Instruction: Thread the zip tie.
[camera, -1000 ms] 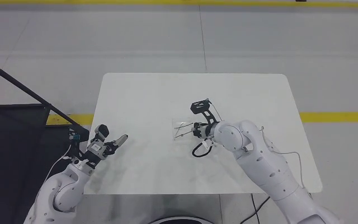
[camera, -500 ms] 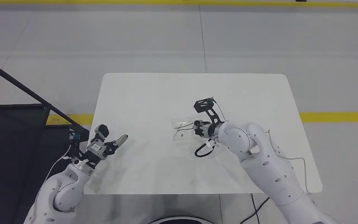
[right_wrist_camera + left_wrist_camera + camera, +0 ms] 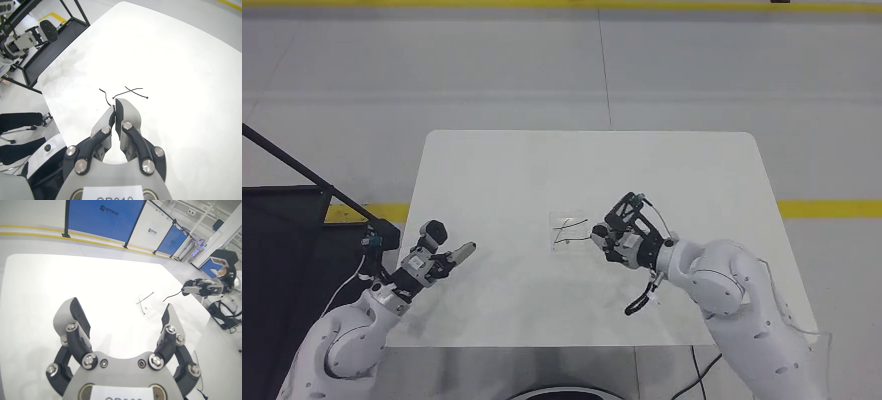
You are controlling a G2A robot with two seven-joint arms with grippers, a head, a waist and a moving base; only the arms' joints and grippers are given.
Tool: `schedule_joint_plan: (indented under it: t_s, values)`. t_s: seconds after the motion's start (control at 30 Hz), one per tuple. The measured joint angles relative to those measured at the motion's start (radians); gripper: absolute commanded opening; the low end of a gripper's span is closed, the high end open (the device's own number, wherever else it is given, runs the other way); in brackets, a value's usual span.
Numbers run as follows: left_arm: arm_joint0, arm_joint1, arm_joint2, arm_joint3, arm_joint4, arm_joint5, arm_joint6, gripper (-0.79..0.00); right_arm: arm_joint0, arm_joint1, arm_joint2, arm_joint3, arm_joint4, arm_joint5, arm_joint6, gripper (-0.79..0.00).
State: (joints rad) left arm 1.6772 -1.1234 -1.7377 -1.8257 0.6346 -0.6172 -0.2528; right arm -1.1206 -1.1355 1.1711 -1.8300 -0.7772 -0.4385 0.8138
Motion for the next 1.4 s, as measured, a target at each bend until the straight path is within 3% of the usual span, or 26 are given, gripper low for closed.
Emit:
schedule_joint_plan:
  t_s: [0.2,0.33,0.7,0.8,1.03,1.27,1.4]
  values:
    - [-0.022,0.015,-0.008,0.005,-0.201,-0.065,-0.182,0.0,-0.083,0.024,0.056,-0.041,0.03,-0.24,-0.051,-0.785]
    - [-0.042,0.028,0.001,0.009,-0.297,-0.112,-0.317,0.0,-0.097,0.042,0.088,-0.025,0.132,-0.405,-0.009,-0.785]
    - [-0.045,0.03,0.002,0.009,-0.301,-0.115,-0.336,0.0,-0.097,0.043,0.09,-0.023,0.139,-0.411,-0.006,-0.785]
    - [-0.054,0.031,0.047,0.003,-0.302,-0.113,-0.371,0.0,-0.094,0.044,0.077,-0.029,0.09,-0.437,-0.032,-0.785]
    - [-0.179,0.042,0.187,0.069,-0.488,-0.08,-0.582,0.0,-0.029,0.04,0.027,-0.038,-0.134,-0.572,-0.187,-0.785]
    - [-0.332,0.056,0.287,0.173,-0.798,-0.047,-0.865,0.0,0.056,0.057,-0.074,-0.027,-0.326,-0.574,-0.448,-0.785]
    - [-0.394,0.063,0.342,0.211,-0.927,-0.009,-0.944,0.0,0.134,0.081,-0.166,0.016,-0.403,-0.574,-0.63,-0.785]
